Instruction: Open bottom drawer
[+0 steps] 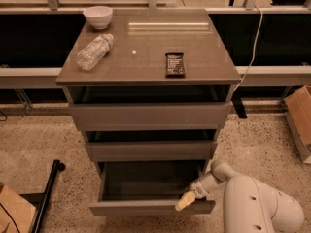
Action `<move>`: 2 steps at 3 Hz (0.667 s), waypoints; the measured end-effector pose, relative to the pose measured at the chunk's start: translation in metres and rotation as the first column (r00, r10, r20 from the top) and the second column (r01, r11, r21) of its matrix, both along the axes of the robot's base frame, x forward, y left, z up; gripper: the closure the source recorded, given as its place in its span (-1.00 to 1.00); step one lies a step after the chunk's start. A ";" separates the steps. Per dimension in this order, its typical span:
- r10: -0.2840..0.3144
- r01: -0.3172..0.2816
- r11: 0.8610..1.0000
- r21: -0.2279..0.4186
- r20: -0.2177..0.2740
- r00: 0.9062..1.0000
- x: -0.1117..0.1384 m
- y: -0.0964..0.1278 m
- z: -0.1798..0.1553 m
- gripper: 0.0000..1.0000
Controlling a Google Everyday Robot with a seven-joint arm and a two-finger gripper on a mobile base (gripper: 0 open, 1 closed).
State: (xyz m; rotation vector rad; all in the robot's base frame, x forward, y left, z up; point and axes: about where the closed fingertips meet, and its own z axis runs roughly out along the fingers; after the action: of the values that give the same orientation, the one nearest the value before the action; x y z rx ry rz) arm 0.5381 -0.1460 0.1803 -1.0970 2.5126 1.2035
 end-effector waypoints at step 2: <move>-0.025 0.019 0.999 -0.040 -0.150 0.988 -0.053 -0.026 0.000 -1.00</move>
Offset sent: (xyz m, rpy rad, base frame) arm -0.1380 -0.0609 0.0235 -0.1015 0.3617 0.0014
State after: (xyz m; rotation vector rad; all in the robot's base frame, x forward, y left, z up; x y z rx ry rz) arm 0.4855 -0.1721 0.1805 -1.0193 2.6631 1.2826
